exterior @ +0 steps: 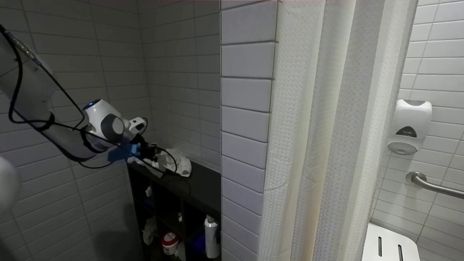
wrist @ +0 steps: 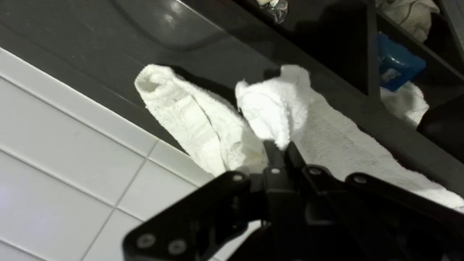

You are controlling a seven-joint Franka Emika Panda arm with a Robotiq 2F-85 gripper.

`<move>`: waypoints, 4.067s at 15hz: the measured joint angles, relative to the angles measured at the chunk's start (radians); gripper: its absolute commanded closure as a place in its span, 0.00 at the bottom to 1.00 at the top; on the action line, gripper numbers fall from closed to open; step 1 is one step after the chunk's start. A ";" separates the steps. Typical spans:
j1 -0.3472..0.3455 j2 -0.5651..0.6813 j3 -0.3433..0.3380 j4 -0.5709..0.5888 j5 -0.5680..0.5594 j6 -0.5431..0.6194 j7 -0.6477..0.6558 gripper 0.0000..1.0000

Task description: Pick up the white towel then set it back down on the cabinet.

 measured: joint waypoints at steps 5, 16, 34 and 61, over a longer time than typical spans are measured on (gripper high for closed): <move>0.143 -0.010 -0.076 0.128 -0.008 -0.276 0.085 0.98; 0.146 -0.096 -0.037 0.521 -0.279 -0.731 0.319 0.98; -0.360 -0.059 0.730 1.449 -0.299 -1.497 0.293 0.98; -0.488 0.061 0.795 1.751 -0.233 -1.457 -0.064 0.98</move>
